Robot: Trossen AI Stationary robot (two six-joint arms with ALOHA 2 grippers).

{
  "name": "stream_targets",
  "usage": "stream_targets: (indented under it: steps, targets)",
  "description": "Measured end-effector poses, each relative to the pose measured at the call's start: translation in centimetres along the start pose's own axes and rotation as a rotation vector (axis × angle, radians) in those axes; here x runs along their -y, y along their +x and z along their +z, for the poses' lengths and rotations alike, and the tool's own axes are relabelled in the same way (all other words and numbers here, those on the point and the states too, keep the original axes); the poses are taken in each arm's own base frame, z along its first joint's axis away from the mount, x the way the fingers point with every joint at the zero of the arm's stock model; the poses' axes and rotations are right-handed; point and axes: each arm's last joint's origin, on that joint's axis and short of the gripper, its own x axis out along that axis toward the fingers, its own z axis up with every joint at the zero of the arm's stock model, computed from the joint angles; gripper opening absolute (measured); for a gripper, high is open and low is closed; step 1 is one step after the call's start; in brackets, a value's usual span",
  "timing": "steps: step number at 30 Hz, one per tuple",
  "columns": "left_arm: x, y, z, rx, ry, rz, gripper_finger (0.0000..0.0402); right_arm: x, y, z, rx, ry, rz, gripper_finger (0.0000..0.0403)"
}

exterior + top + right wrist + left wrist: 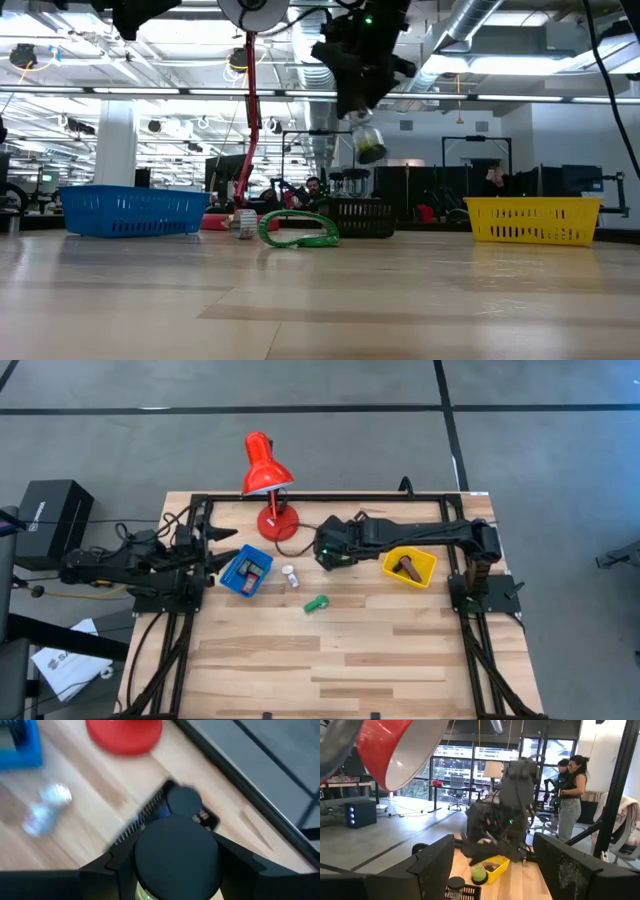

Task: Pick & Place Office items
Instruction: Put the yellow hourglass into the black basket

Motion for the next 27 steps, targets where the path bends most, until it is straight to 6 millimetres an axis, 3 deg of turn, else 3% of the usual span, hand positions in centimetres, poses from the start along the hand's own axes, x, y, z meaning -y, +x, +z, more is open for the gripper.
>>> stream_targets:
  steps: [8, 12, 19, 22, 27]
  targets:
    - [0.2, 0.6, -0.1, -0.003, 0.001, 0.0, 0.0264, -0.7, -0.6, -0.3, 0.033, 0.101, -0.02, 0.0211]
    - [0.2, 0.7, -0.1, -0.006, 0.002, 0.0, 0.0264, -2.0, 1.0, -1.3, 0.012, 0.091, -0.085, 0.0198]
    - [0.3, 0.8, -0.2, -0.009, 0.003, -0.001, 0.0264, -3.0, 2.1, -1.6, 0.06, 0.163, -0.149, 0.0207]
    - [0.3, 0.9, -0.1, -0.006, 0.002, -0.002, 0.0264, -2.8, 1.8, -2.1, 0.052, 0.195, -0.187, 0.0215]
    - [0.3, 0.9, -0.1, -0.006, 0.002, -0.003, 0.0264, -3.0, 1.3, -2.6, 0.068, 0.228, -0.224, 0.0196]
